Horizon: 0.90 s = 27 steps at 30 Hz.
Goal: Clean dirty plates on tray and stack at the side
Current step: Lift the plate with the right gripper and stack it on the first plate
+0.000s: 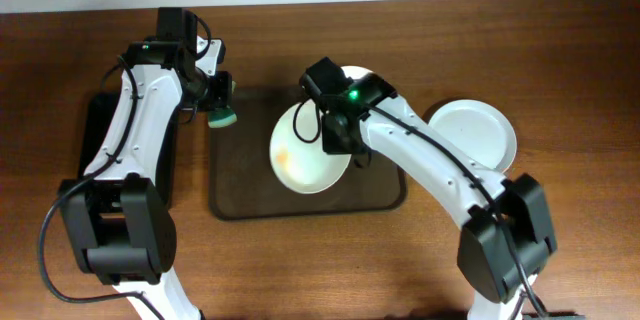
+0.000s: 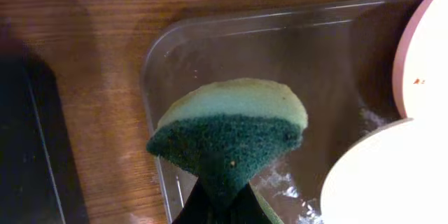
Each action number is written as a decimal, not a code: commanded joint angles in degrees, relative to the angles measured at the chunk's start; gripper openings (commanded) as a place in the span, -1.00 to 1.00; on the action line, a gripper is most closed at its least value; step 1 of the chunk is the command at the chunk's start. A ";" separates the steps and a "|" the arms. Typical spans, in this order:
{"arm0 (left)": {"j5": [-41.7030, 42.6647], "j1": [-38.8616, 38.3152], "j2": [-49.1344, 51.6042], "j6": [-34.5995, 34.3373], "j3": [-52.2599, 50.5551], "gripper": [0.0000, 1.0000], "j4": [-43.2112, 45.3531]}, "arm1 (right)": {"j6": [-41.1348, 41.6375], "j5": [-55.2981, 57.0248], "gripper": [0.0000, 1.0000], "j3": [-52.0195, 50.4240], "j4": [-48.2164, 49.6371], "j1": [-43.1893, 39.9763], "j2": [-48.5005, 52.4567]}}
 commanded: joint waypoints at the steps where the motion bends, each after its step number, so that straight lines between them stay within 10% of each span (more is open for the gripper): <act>1: -0.76 0.31 0.42 -0.39 0.57 -0.99 0.72 | -0.37 13.20 -0.92 2.21 -1.57 4.37 -2.21; 9: -0.74 0.31 2.01 -0.39 0.57 -0.99 0.74 | 2.01 51.06 -0.92 2.21 -3.04 19.12 -2.21; 16: -0.74 0.31 2.01 -0.39 0.57 -0.99 0.76 | 1.97 58.88 -0.92 2.21 -4.59 21.29 -2.21; 23: -0.72 0.31 2.01 -0.39 0.57 -0.99 0.76 | 5.49 56.37 -0.92 2.21 -4.72 22.49 -2.51; 27: -0.72 0.31 2.01 -0.39 0.57 -0.99 0.74 | 11.69 27.30 -0.92 2.21 -4.37 13.51 -8.48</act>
